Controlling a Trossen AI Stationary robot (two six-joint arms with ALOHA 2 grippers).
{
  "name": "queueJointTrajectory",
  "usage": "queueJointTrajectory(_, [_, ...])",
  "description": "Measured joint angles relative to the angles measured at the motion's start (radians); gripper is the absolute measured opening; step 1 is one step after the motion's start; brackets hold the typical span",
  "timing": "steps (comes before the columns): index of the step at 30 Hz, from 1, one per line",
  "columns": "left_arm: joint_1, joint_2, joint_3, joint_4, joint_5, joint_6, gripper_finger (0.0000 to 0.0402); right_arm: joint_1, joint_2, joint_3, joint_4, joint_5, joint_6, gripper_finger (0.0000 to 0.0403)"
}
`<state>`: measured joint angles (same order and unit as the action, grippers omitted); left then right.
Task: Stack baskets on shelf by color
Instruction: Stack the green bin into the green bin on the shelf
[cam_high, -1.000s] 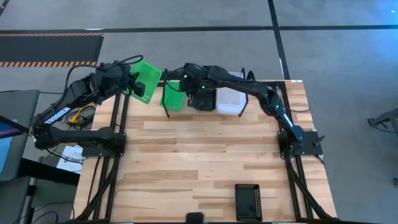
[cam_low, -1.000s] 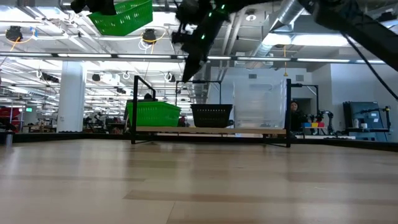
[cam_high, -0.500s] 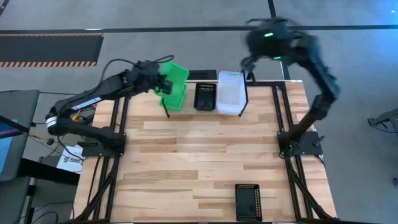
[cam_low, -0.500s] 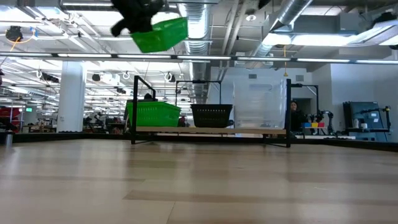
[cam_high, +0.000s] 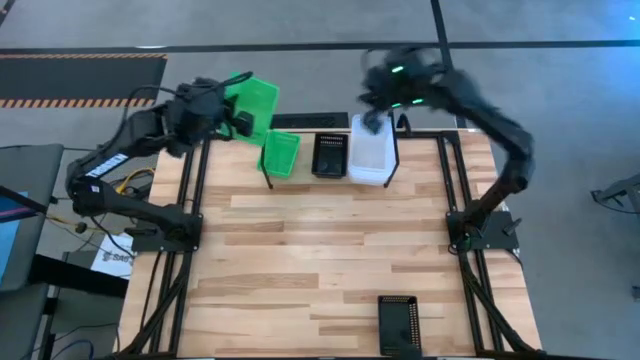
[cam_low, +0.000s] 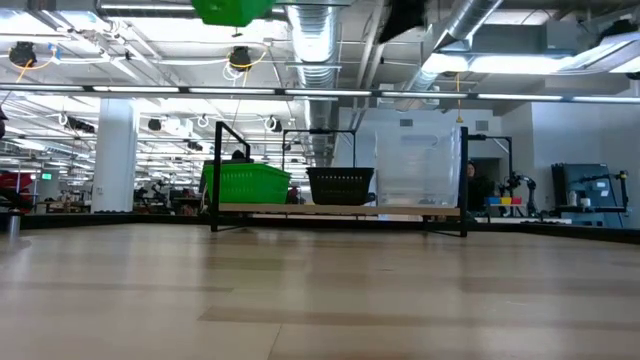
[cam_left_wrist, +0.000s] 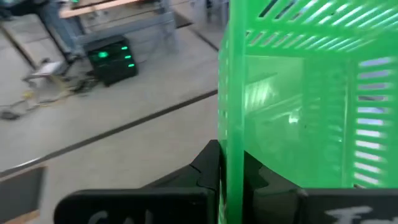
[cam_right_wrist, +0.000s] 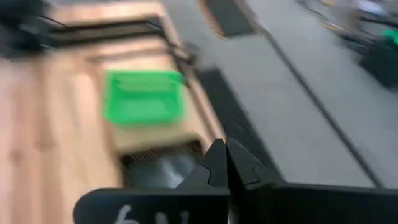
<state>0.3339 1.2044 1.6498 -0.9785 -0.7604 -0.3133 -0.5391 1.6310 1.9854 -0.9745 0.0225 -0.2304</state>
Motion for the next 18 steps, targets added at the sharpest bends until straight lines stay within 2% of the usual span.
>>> queueJointTrajectory(5, [-0.006, -0.040, 0.043, -0.156, -0.044, -0.039, 0.0000, 0.077, 0.193, -0.012, 0.261, -0.134, 0.056, 0.0000])
queueJointTrajectory(8, [-0.006, -0.074, 0.044, -0.198, -0.050, -0.041, 0.0000, 0.125, 0.325, 0.057, 0.335, -0.145, 0.057, 0.0000])
queueJointTrajectory(14, [-0.006, -0.117, 0.044, -0.248, -0.057, -0.049, 0.0000, 0.179, 0.578, 0.236, 0.256, -0.150, 0.057, 0.0000])
queueJointTrajectory(18, [-0.006, -0.131, 0.044, -0.266, -0.056, -0.054, 0.0000, 0.192, 0.697, 0.337, 0.191, -0.149, 0.045, 0.0000])
